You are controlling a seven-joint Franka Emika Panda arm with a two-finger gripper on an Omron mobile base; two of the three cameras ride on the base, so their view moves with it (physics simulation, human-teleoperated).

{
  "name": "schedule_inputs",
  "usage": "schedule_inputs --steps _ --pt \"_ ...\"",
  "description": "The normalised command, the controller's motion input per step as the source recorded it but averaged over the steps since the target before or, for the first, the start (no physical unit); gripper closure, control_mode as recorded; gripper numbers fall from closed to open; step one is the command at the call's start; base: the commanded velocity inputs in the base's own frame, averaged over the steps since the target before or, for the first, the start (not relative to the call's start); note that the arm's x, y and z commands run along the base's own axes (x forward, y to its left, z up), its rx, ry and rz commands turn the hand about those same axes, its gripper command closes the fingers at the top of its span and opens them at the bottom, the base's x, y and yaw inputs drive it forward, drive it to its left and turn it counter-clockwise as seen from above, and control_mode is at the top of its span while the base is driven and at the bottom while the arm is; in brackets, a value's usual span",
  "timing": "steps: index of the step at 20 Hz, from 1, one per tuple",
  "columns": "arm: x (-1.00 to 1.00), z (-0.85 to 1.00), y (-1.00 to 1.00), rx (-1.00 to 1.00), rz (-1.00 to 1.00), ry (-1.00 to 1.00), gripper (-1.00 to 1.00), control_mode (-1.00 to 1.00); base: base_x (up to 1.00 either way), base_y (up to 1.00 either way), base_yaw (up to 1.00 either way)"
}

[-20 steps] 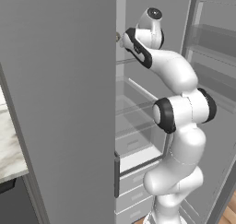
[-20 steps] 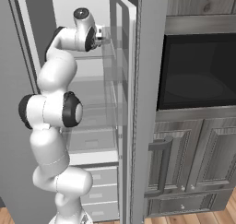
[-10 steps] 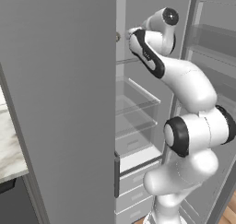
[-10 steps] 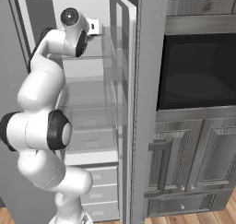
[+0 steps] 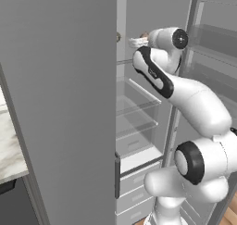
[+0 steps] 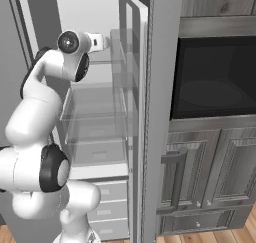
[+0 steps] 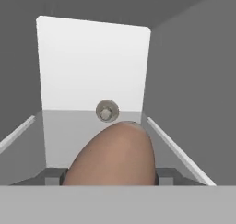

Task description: Pick the egg and butter from the fridge and place them by the bowl for mixing.

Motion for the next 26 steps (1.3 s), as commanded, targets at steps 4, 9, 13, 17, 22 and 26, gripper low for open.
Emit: schedule_inputs --steps 4,9,13,17,22,26 --pt "-1.0 0.17 -0.23 0.03 0.09 -0.24 1.0 -1.0 0.0 0.0 0.0" --pt "-1.0 0.03 -0.35 0.01 0.09 -0.16 1.0 -1.0 0.0 0.0 0.0" --pt "-1.0 -0.01 -0.37 0.0 0.08 -0.02 1.0 -1.0 0.0 0.0 0.0" --pt "-1.0 -0.07 -0.02 -0.11 0.13 0.12 1.0 -1.0 0.0 0.0 0.0" --pt "-1.0 -0.11 0.4 -0.25 0.17 0.37 1.0 -1.0 0.0 0.0 0.0" --pt "-0.89 -0.29 0.34 -0.25 0.21 0.43 1.0 -1.0 0.0 0.0 0.0"
